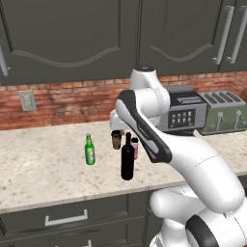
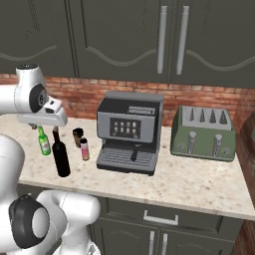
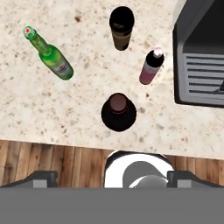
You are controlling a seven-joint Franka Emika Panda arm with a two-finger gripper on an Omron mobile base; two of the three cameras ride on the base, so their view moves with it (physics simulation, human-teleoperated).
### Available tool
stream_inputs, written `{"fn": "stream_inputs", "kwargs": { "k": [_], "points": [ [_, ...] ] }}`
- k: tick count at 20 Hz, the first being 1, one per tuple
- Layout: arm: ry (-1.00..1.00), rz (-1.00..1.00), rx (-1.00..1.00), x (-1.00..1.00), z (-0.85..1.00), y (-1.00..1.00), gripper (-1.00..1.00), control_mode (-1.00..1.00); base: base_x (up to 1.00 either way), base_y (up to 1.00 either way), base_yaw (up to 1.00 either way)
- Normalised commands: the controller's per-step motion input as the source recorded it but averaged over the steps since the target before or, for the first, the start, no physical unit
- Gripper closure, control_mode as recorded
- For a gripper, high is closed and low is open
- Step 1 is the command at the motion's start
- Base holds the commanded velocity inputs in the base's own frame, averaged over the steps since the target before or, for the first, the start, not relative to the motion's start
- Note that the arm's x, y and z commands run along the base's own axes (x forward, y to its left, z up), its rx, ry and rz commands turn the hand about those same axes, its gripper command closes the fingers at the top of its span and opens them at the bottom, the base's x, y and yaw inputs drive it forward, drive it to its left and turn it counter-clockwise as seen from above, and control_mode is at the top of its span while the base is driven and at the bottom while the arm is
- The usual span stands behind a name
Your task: Move the drinks to the dining counter.
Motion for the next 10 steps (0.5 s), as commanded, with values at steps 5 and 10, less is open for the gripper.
{"fn": "stream_inputs", "kwargs": {
  "k": [5, 10],
  "points": [
    [0.02, 0.0, 0.0, 0.22, -0.29, 0.0, -1.0, -1.0, 0.0, 0.0, 0.0],
    [0.0, 0.0, 0.0, 0.2, -0.3, 0.0, -1.0, -1.0, 0.0, 0.0, 0.0]
  ]
}}
